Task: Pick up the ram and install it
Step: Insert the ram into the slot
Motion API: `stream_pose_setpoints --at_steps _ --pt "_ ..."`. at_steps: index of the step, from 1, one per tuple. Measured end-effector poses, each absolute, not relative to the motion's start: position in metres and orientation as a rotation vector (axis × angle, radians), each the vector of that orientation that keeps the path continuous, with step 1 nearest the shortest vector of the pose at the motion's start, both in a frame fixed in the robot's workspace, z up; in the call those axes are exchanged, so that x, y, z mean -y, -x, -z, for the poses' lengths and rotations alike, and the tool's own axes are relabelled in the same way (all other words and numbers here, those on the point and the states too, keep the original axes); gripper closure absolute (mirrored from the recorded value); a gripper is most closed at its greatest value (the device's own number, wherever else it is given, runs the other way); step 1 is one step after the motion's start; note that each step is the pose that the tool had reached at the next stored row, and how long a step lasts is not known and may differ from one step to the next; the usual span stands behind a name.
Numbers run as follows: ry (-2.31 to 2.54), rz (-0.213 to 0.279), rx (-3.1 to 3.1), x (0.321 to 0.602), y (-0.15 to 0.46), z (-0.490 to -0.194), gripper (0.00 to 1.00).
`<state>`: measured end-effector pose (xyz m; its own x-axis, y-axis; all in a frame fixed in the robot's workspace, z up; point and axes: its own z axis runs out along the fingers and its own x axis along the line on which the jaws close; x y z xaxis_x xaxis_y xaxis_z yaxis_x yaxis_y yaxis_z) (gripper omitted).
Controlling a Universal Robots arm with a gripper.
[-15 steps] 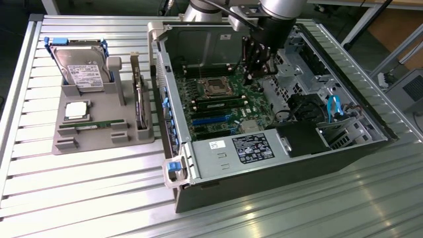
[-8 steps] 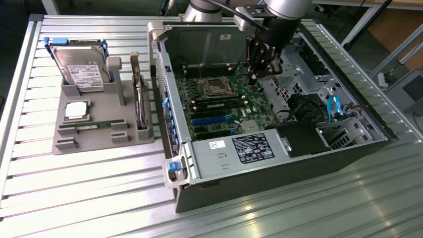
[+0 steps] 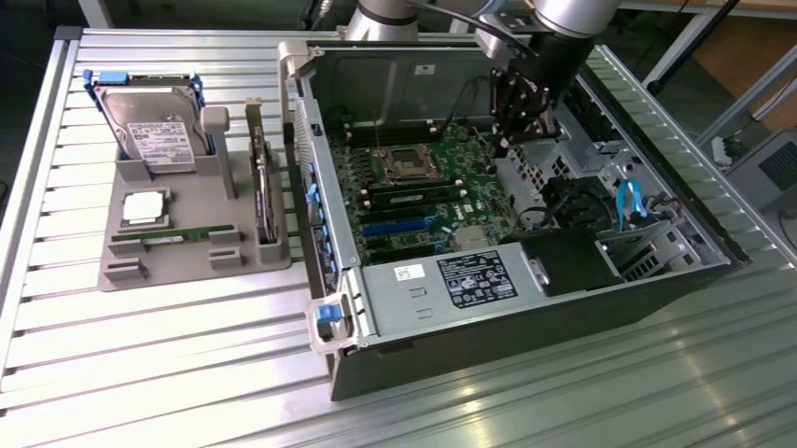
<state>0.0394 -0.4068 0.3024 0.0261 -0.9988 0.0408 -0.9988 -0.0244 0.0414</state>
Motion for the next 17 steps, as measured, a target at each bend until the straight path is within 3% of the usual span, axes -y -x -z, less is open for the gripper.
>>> stream_pose_setpoints --at_steps 17 --pt "-2.205 -0.003 2.15 0.407 -0.073 -0.306 0.9"
